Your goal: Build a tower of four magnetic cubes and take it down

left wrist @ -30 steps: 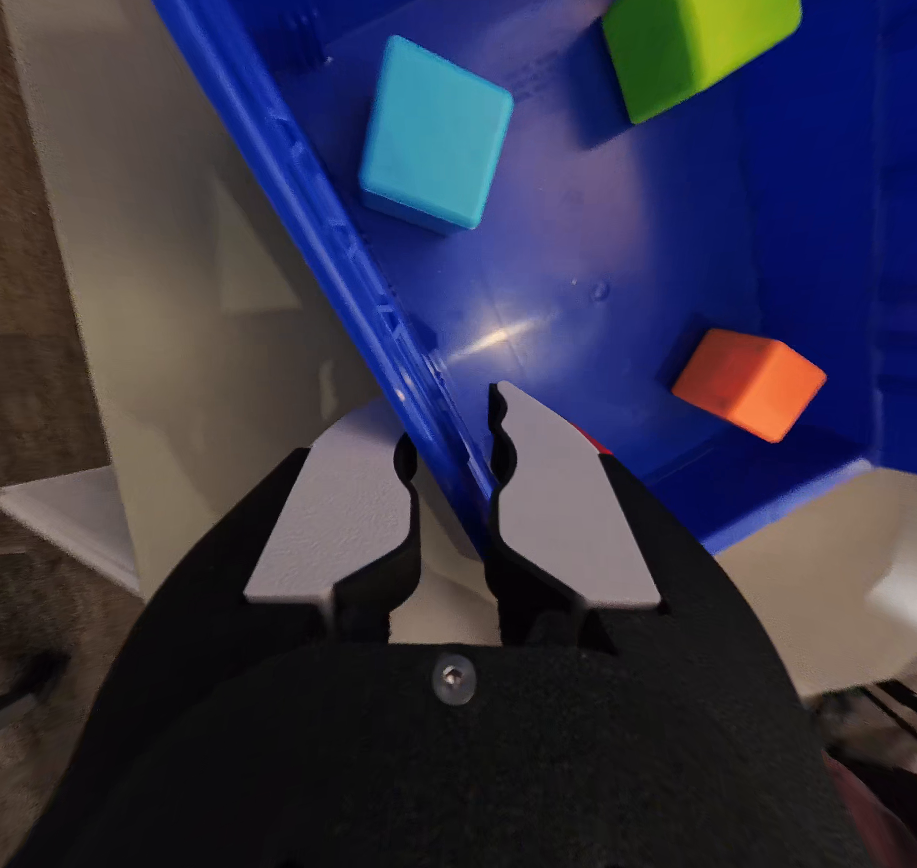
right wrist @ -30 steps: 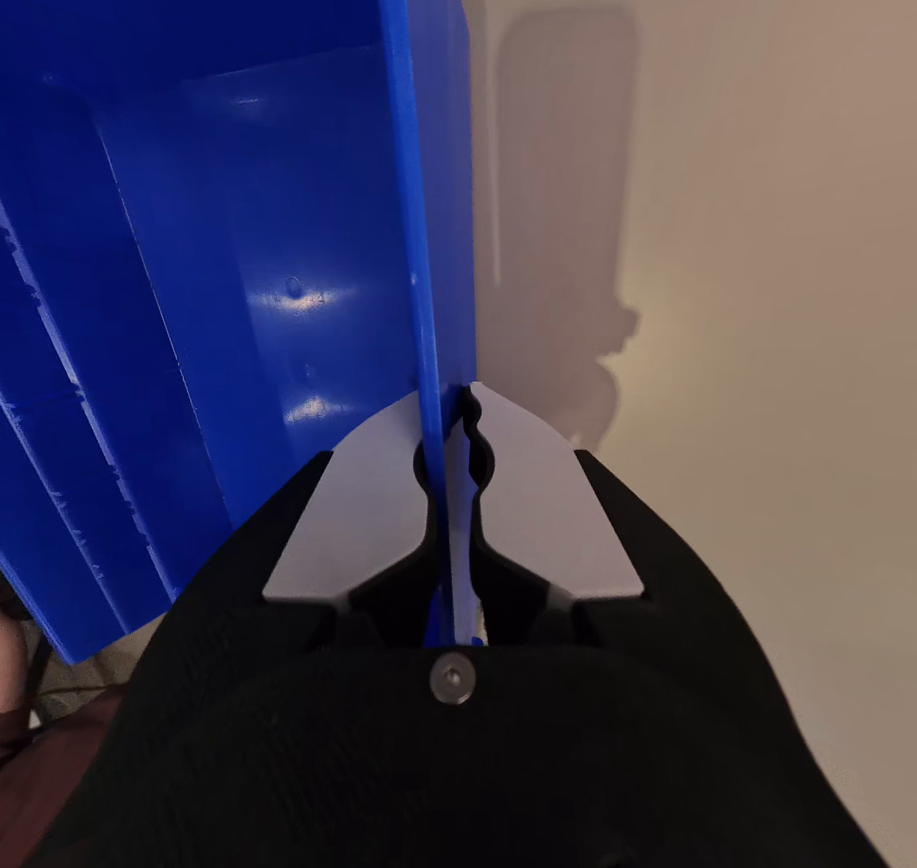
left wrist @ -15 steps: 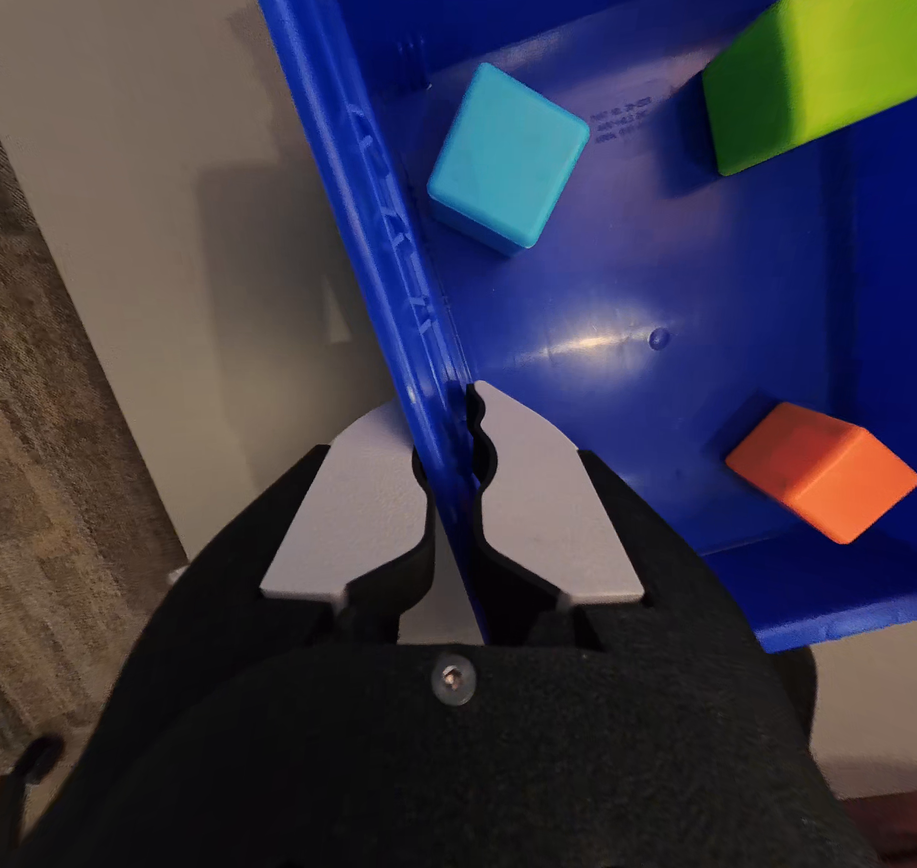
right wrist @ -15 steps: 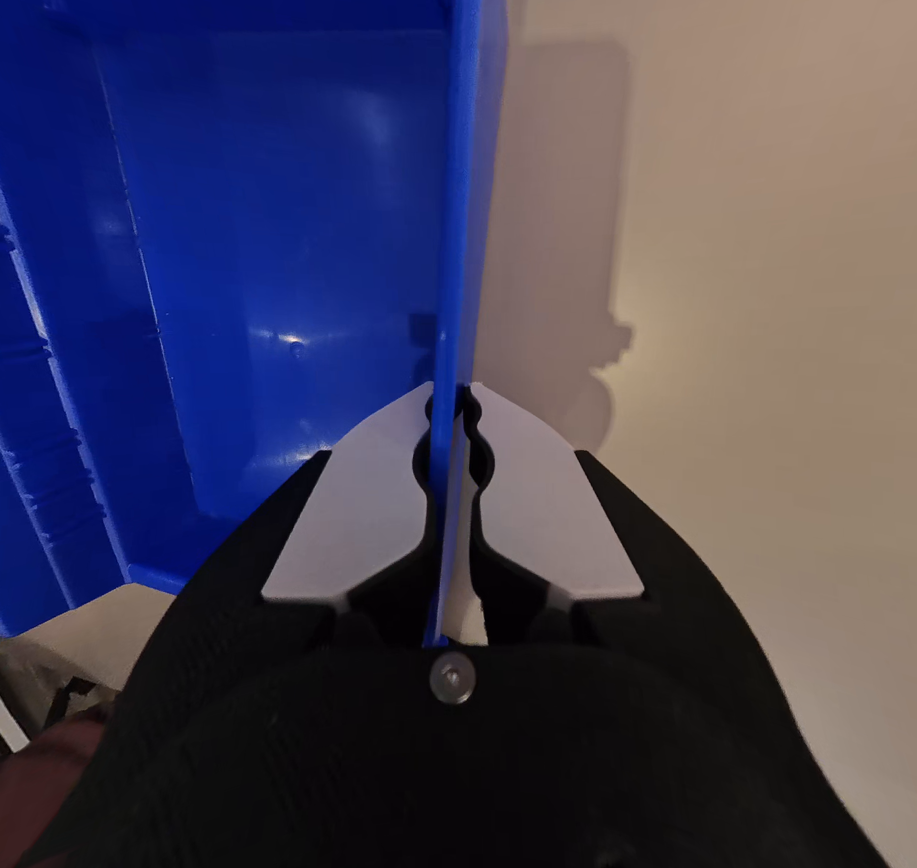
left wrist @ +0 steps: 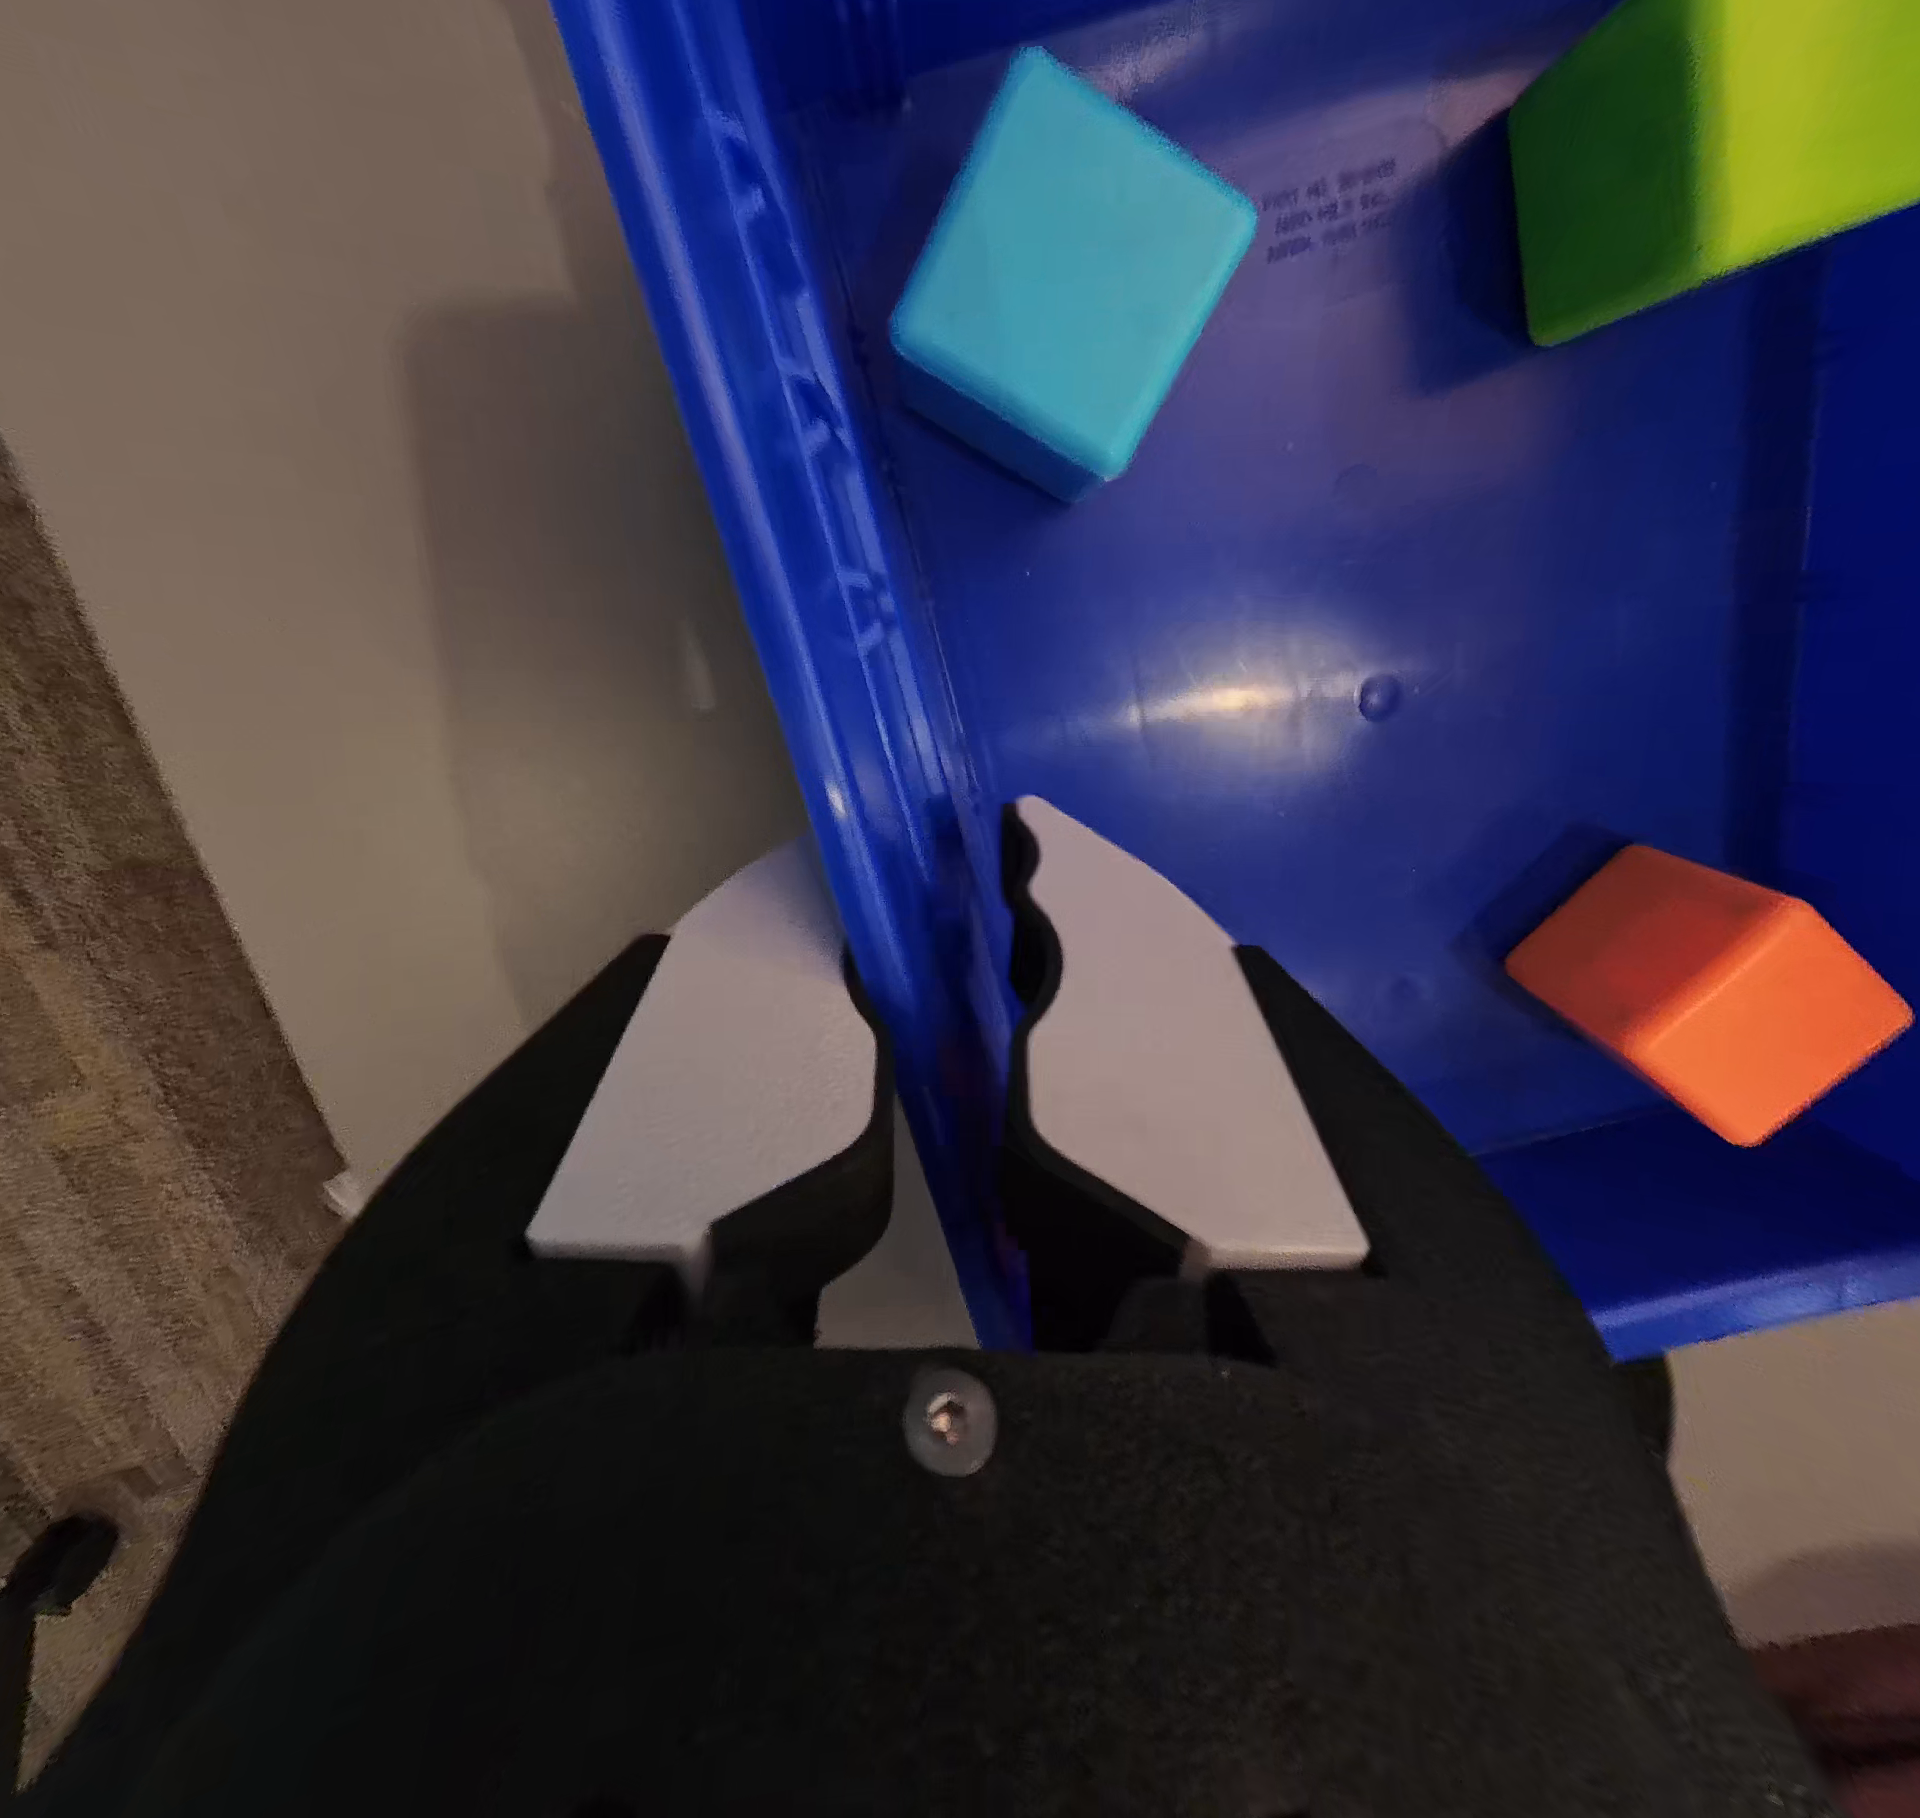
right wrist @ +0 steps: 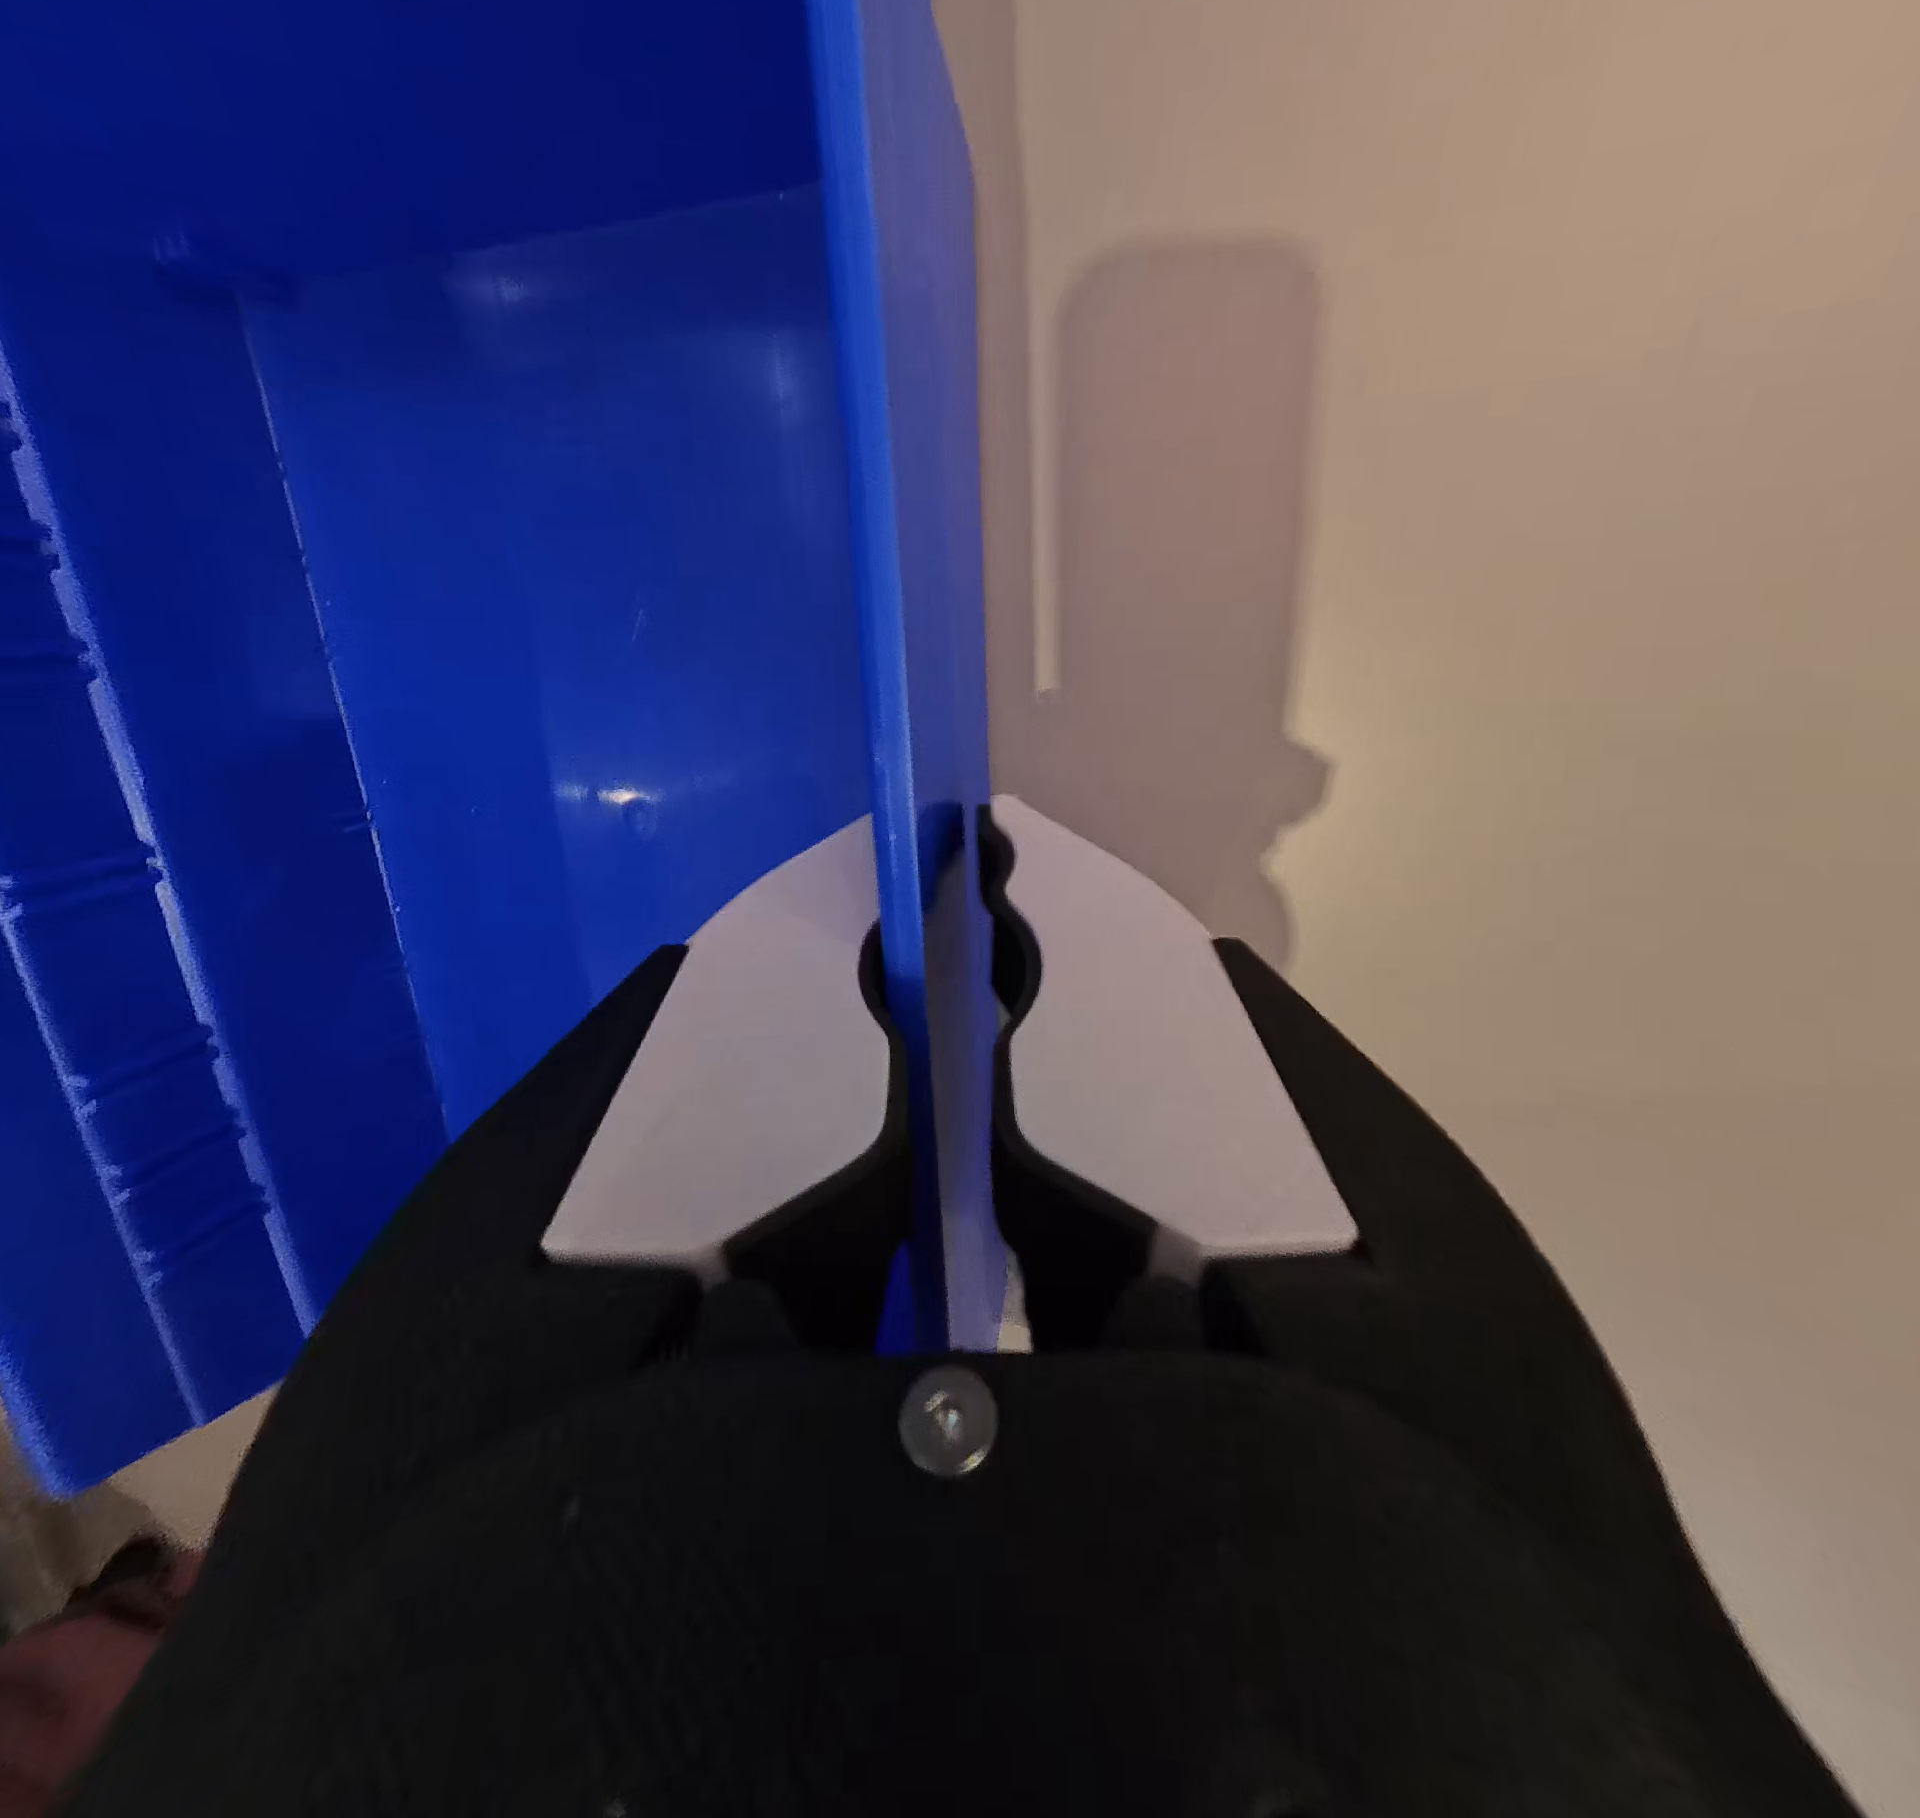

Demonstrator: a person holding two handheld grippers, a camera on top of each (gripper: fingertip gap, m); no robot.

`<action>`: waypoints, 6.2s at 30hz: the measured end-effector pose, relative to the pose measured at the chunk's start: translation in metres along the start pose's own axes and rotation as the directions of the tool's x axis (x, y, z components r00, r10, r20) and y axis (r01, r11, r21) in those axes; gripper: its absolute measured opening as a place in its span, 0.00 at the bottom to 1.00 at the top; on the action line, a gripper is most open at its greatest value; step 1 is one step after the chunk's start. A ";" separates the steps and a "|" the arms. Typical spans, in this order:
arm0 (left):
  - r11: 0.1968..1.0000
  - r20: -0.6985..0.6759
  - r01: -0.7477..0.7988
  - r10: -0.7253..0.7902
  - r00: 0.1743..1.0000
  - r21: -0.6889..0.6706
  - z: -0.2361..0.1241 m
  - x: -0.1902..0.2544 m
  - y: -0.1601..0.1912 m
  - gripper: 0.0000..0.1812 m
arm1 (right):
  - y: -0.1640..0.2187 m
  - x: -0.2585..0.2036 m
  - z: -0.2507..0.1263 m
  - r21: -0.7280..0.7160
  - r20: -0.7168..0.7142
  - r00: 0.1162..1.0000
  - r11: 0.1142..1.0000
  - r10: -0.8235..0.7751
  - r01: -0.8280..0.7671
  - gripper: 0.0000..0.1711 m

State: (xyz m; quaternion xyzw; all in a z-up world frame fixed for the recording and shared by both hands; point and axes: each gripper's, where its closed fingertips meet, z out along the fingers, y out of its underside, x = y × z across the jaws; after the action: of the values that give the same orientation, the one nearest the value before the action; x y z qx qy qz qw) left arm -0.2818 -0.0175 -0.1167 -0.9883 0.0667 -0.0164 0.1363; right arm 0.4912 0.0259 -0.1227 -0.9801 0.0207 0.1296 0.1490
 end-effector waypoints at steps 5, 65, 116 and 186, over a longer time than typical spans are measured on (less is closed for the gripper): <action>0.997 0.002 0.071 -0.071 0.997 0.039 -0.025 -0.008 0.011 0.16 | -0.024 0.005 -0.035 0.224 -0.134 0.991 0.973 -0.019 0.049 0.25; 0.311 0.184 -0.834 0.884 0.431 0.456 -0.129 0.275 -0.019 0.27 | -0.087 -0.106 -0.162 0.851 0.107 0.945 0.520 -0.308 0.073 0.36; 0.226 0.362 -0.697 0.724 0.587 0.680 -0.168 0.246 -0.055 0.29 | -0.037 -0.278 -0.168 0.897 0.083 0.530 0.295 -0.844 0.330 0.32; 0.228 -0.041 -0.840 0.970 0.239 0.493 -0.074 0.386 -0.024 0.26 | -0.025 -0.279 -0.147 0.844 0.079 0.489 0.319 -0.869 0.431 0.37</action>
State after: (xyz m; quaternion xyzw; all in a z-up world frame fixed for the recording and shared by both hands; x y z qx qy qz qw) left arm 0.1000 -0.0668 -0.0332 -0.6873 0.6566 -0.1152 0.2886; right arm 0.2604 0.0063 0.0924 -0.6632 -0.3895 0.2957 0.5665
